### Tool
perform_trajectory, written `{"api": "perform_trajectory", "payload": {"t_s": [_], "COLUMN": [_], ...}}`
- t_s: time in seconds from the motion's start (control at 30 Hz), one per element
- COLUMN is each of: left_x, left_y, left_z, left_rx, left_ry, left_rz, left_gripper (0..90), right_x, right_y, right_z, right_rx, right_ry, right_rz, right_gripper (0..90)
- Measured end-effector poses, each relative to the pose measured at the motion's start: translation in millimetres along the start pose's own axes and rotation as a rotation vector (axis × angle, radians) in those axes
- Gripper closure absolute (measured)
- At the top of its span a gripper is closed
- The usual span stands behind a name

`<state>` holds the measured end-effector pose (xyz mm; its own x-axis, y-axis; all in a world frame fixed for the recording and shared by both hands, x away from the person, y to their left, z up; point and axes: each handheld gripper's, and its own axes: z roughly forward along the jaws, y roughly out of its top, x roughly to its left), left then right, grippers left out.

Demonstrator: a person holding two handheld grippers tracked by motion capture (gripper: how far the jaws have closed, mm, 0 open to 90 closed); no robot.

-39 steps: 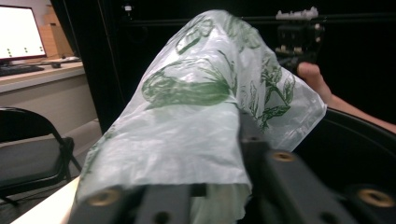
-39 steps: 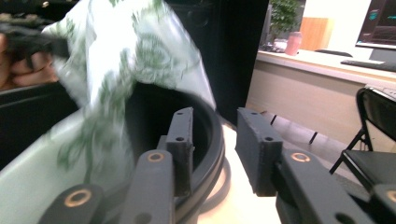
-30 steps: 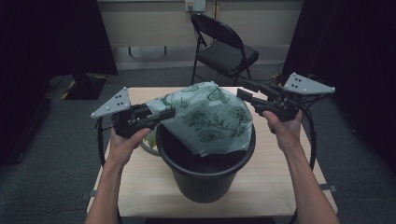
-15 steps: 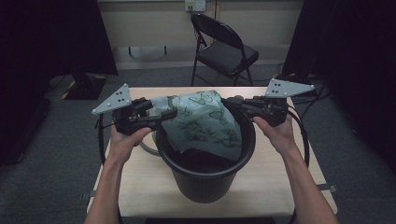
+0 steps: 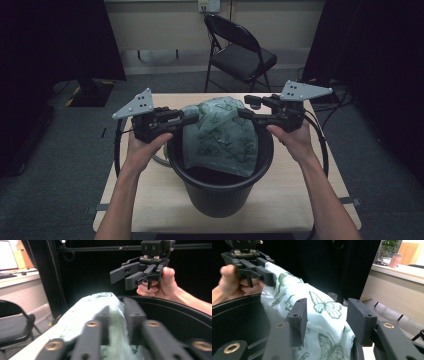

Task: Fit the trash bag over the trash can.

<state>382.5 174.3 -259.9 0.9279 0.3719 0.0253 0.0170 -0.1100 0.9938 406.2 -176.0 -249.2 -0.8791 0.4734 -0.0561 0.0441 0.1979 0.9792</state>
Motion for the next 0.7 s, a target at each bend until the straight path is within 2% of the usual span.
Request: {"api": "perform_trajectory", "payload": {"t_s": [0.07, 0.13, 0.27, 0.37, 0.43, 0.5, 0.57, 0.63, 0.7], "left_x": [-2.3, -1.9, 6.3, 15.0, 22.7, 32.6, 41.5, 45.2, 45.1], "left_y": [2.0, 4.7, 8.0, 6.0, 3.0, -1.7, -7.9, -16.7, -24.9], "left_z": [-7.4, -20.8, -41.7, -48.0, -44.8, -36.2, -23.0, -11.1, -6.2], "left_rx": [-0.018, -0.070, -0.133, -0.181, -0.186, -0.172, -0.097, -0.036, -0.019], "left_ry": [0.004, 0.017, 0.070, 0.094, 0.115, 0.116, 0.110, 0.084, 0.094], "left_rz": [0.007, -0.005, -0.021, -0.052, -0.076, -0.125, -0.149, -0.154, -0.160], "left_gripper": [67.1, 63.1, 63.0, 65.2, 63.4, 58.7, 54.1, 46.4, 42.8], "right_x": [-0.8, -2.7, -5.4, -5.8, -6.1, -6.3, -6.2, -6.1, -6.0], "right_y": [-1.9, -3.4, -5.2, -6.3, -6.2, -5.9, -5.5, -5.6, -6.1], "right_z": [-2.3, -4.7, -6.1, -5.4, -4.9, -3.8, -2.9, -3.3, -5.1], "right_rx": [-0.002, -0.012, -0.016, -0.015, -0.016, -0.017, -0.014, -0.015, -0.021], "right_ry": [-0.008, -0.018, -0.030, -0.038, -0.038, -0.038, -0.042, -0.041, -0.045], "right_rz": [0.005, 0.012, 0.022, 0.023, 0.023, 0.023, 0.020, 0.019, 0.018], "right_gripper": [53.0, 53.6, 56.5, 57.2, 57.3, 57.4, 57.2, 56.3, 55.3]}}
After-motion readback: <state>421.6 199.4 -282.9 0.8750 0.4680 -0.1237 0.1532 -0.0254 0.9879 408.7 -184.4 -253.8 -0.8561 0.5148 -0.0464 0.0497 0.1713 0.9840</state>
